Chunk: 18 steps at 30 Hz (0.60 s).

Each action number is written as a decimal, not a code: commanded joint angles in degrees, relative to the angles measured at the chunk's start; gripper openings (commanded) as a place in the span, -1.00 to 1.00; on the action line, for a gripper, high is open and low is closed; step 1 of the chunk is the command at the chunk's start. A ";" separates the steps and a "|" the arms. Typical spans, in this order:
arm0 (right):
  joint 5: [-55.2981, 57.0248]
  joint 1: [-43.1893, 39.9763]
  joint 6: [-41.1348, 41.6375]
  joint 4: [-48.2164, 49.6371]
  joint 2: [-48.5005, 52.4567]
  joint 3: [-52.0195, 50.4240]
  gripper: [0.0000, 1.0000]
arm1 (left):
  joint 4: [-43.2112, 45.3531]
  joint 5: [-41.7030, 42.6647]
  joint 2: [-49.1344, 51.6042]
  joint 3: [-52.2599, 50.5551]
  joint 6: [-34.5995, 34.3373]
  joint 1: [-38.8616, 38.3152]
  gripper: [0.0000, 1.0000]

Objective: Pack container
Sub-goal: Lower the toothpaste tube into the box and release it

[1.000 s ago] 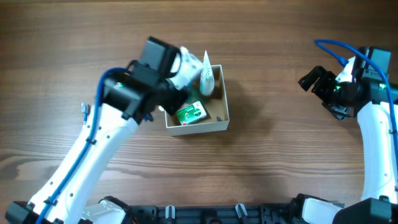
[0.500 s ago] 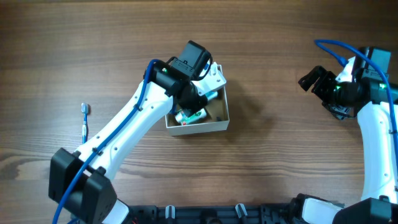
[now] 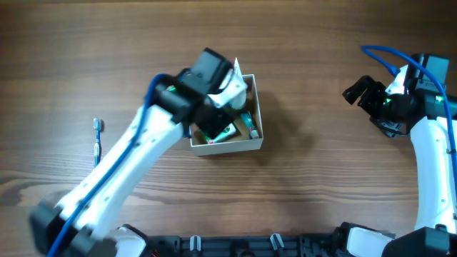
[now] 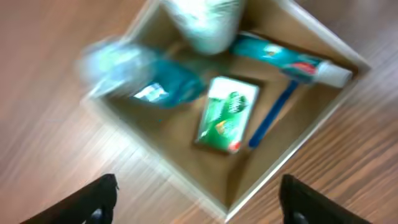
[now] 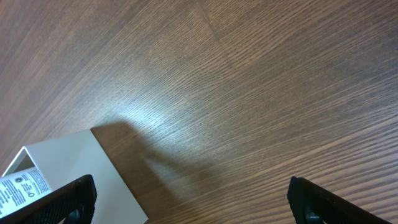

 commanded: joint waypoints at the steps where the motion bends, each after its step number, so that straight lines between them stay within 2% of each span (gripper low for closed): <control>1: -0.72 -0.13 -0.72 0.15 -0.72 -0.13 0.99 | -2.25 -6.51 -5.73 1.07 -9.60 10.56 0.93; 4: -0.74 -0.13 -1.66 0.09 -0.74 -0.13 1.00 | -2.29 -3.41 -5.22 0.68 -14.34 22.14 1.00; 8: -0.76 -0.13 -1.62 -0.07 -0.72 -0.13 0.99 | -1.31 3.93 -2.25 -1.20 -15.82 35.45 1.00; 11: -0.76 -0.13 -1.64 -0.09 -0.72 -0.13 0.99 | -1.03 5.55 2.38 -4.09 -16.74 44.48 0.99; 18: -0.76 -0.13 -1.64 -0.11 -0.72 -0.13 0.99 | 3.76 5.53 12.11 -13.11 -20.74 53.09 0.99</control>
